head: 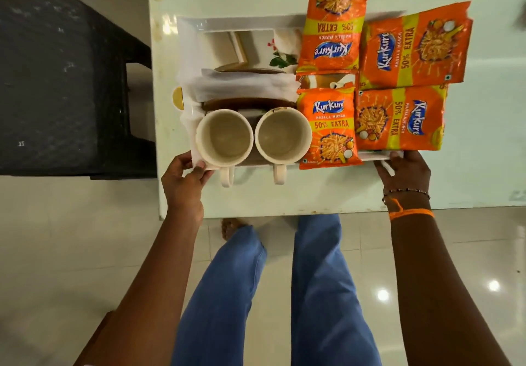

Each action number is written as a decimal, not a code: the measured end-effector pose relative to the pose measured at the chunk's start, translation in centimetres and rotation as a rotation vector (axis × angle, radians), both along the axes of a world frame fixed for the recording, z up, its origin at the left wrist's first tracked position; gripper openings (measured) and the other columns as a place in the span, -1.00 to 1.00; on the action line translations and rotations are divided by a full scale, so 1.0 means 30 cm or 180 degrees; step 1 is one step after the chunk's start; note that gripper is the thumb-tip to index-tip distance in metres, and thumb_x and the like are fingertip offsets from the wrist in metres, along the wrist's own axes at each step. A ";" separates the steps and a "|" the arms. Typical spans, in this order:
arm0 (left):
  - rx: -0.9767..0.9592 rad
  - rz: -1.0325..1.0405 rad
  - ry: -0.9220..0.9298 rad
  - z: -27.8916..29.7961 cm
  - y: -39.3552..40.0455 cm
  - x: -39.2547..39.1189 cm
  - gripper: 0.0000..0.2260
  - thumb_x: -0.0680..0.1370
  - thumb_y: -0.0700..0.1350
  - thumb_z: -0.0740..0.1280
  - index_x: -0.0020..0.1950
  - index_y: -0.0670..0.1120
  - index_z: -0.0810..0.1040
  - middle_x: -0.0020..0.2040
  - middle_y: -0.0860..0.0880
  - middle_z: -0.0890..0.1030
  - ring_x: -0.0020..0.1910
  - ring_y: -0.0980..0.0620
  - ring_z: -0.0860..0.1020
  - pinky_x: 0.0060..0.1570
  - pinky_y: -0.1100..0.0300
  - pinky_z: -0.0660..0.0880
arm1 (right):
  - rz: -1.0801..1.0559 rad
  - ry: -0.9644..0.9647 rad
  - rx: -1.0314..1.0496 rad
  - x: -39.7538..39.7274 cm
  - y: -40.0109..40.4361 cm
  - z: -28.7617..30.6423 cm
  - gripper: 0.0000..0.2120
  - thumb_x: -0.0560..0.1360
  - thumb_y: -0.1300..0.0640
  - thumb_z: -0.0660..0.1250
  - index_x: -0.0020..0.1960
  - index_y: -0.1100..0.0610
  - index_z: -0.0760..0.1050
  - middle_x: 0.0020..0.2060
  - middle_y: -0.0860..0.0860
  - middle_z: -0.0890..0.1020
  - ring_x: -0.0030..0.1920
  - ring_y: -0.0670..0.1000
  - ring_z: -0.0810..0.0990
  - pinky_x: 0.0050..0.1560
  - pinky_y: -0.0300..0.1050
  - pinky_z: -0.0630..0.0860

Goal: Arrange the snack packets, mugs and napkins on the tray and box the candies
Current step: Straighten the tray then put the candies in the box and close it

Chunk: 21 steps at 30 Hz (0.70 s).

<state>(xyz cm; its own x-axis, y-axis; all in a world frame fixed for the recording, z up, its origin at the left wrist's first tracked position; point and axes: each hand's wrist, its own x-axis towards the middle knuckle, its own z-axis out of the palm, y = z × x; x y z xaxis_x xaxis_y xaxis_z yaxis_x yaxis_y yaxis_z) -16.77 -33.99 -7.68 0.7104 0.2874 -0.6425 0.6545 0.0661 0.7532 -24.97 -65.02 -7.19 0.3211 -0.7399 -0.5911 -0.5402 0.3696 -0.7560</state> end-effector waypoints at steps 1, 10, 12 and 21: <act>-0.0017 -0.0024 -0.0025 0.007 -0.032 0.007 -0.79 0.49 -0.35 0.30 -0.15 -0.03 0.52 -0.12 0.01 0.51 -0.12 0.07 0.58 -0.24 0.34 0.58 | -0.0010 -0.0025 -0.0037 -0.001 -0.033 0.010 -0.74 0.52 0.38 0.16 0.19 0.30 0.41 0.03 0.10 0.49 0.09 0.06 0.50 0.00 -0.07 0.61; -0.0119 -0.0187 -0.0048 0.020 -0.442 0.090 -0.79 0.49 -0.42 0.24 -0.15 -0.11 0.50 -0.13 -0.02 0.50 -0.12 0.05 0.57 -0.25 0.35 0.58 | -0.0022 -0.0051 -0.0186 0.017 -0.418 0.065 -0.73 0.52 0.39 0.15 0.21 0.31 0.40 -0.01 0.05 0.51 0.11 0.04 0.48 -0.13 -0.29 0.63; -0.0127 -0.0204 -0.0028 0.013 -0.545 0.108 -0.78 0.49 -0.43 0.23 -0.16 -0.12 0.50 -0.14 -0.02 0.50 -0.11 0.02 0.56 -0.25 0.35 0.58 | -0.0208 -0.0105 -0.0008 0.024 -0.514 0.056 -0.73 0.53 0.38 0.14 0.20 0.28 0.41 0.02 0.09 0.51 0.10 0.08 0.50 0.00 -0.07 0.61; 0.0148 -0.0050 0.0155 -0.022 -0.767 0.144 -0.80 0.49 -0.44 0.21 0.00 -0.19 0.48 0.04 -0.21 0.49 -0.04 -0.11 0.55 -0.30 0.32 0.59 | -0.0286 -0.0018 0.0443 0.067 -0.749 -0.022 -0.66 0.52 0.39 0.14 0.28 0.26 0.39 0.08 0.11 0.50 0.22 0.21 0.48 0.21 0.14 0.48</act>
